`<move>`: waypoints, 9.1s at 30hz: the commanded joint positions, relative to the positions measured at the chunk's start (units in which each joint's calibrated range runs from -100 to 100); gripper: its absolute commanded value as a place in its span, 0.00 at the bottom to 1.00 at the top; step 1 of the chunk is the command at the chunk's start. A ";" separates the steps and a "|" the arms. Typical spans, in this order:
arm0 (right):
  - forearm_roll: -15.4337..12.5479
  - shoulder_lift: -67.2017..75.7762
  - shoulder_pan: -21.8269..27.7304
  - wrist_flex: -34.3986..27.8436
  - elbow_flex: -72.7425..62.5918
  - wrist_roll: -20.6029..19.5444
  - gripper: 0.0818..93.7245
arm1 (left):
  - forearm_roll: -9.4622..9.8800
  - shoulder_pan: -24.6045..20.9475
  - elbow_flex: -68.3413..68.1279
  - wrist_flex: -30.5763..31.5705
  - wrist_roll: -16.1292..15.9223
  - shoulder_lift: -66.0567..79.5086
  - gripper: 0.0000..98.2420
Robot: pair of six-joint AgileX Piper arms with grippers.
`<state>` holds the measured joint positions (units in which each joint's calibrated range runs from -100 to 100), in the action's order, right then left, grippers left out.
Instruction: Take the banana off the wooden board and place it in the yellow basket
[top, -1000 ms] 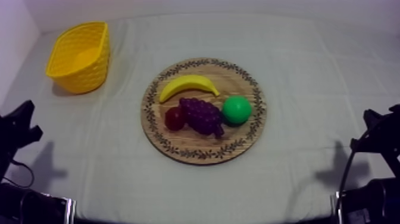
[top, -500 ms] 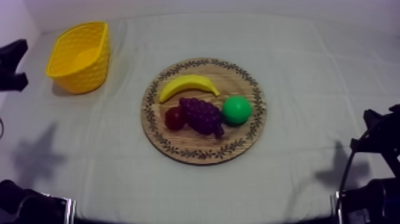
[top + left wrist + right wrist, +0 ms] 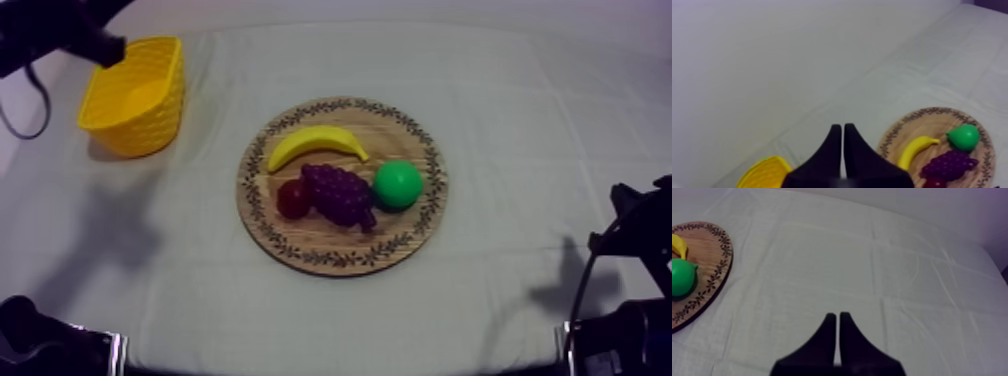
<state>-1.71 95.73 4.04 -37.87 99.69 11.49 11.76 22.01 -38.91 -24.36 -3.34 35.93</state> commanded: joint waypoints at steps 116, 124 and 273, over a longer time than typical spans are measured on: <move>-0.02 0.02 0.02 -0.03 -0.03 0.00 0.00 | 1.41 7.40 39.23 -32.89 2.59 -74.07 0.42; -0.02 0.02 0.02 -0.03 -0.03 -0.04 0.00 | 4.15 8.34 39.89 -34.38 6.46 -75.43 0.26; -0.02 0.02 0.02 -0.03 -0.03 0.00 0.00 | -9.34 -18.78 -60.80 -7.10 14.15 64.07 0.00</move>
<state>-1.71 95.73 4.04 -37.99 99.69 11.48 2.44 3.25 -99.66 -31.52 10.41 100.00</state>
